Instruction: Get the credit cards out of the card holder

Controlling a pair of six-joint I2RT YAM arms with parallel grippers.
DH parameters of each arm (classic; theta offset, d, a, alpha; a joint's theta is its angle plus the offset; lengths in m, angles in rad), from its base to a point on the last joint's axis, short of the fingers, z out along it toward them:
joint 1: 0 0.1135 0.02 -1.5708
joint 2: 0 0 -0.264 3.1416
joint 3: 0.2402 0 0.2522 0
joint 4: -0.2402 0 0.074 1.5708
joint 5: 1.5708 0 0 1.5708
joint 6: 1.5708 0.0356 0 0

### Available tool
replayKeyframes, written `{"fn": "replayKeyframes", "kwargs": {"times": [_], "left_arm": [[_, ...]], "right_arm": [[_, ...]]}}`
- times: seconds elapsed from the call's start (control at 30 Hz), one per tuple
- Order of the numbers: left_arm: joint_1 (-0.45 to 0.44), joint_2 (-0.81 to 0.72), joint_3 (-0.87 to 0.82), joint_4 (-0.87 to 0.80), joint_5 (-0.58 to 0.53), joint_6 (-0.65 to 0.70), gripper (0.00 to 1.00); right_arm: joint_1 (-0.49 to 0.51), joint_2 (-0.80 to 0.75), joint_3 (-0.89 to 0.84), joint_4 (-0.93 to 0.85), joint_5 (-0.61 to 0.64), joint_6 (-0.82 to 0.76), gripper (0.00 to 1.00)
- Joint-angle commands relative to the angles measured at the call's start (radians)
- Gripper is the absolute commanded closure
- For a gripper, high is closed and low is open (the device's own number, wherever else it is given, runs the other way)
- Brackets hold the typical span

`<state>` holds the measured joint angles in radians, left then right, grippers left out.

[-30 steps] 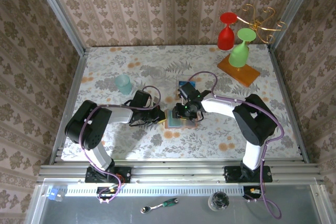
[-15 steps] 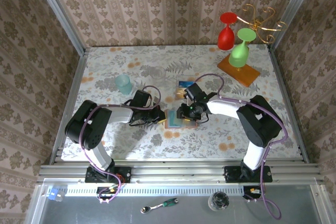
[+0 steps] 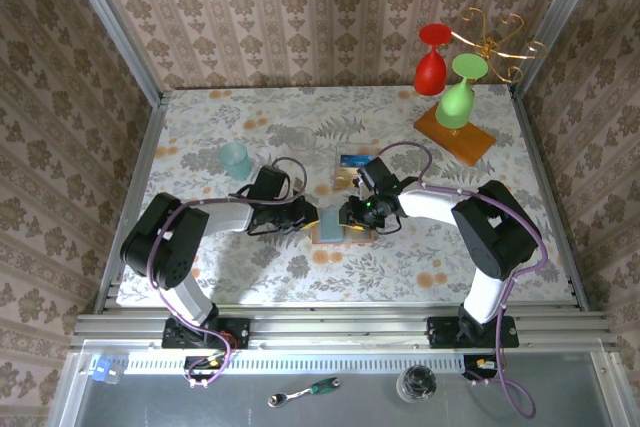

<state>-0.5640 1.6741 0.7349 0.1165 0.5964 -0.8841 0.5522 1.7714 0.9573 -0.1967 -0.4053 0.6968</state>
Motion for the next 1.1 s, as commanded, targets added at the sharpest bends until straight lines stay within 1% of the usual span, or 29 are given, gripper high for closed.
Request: {"fn": "replayKeyframes", "kwargs": {"times": [0.0, 0.13, 0.27, 0.33, 0.47, 0.6, 0.67, 0.93, 1.07], "left_arm": [[-0.023, 0.002, 0.044, 0.019, 0.016, -0.026, 0.83], [-0.027, 0.013, 0.048, -0.003, -0.004, -0.019, 0.86], [-0.031, -0.003, 0.073, -0.148, -0.084, 0.061, 0.9], [-0.03, -0.001, 0.075, -0.174, -0.093, 0.081, 0.92], [-0.026, 0.024, 0.063, -0.157, -0.082, 0.081, 0.95], [-0.027, 0.048, 0.052, -0.141, -0.081, 0.08, 0.96], [-0.024, 0.058, 0.048, -0.136, -0.081, 0.081, 0.96], [-0.014, 0.058, 0.038, -0.128, -0.076, 0.082, 0.97], [-0.009, 0.05, 0.032, -0.129, -0.075, 0.083, 0.97]], "right_arm": [[-0.006, -0.004, -0.018, 0.005, -0.021, 0.009, 0.67], [-0.006, -0.016, -0.013, -0.004, -0.018, 0.009, 0.71], [-0.006, -0.039, -0.002, -0.01, -0.019, 0.01, 0.71], [-0.006, -0.048, 0.003, -0.002, -0.031, 0.013, 0.72], [-0.005, -0.051, -0.002, 0.041, -0.074, 0.033, 0.75], [0.0, -0.021, 0.002, 0.086, -0.141, 0.048, 0.77], [0.003, -0.006, 0.005, 0.098, -0.154, 0.05, 0.78], [0.005, 0.048, 0.019, 0.087, -0.164, 0.043, 0.78], [0.002, 0.051, 0.024, 0.037, -0.115, 0.025, 0.79]]}}
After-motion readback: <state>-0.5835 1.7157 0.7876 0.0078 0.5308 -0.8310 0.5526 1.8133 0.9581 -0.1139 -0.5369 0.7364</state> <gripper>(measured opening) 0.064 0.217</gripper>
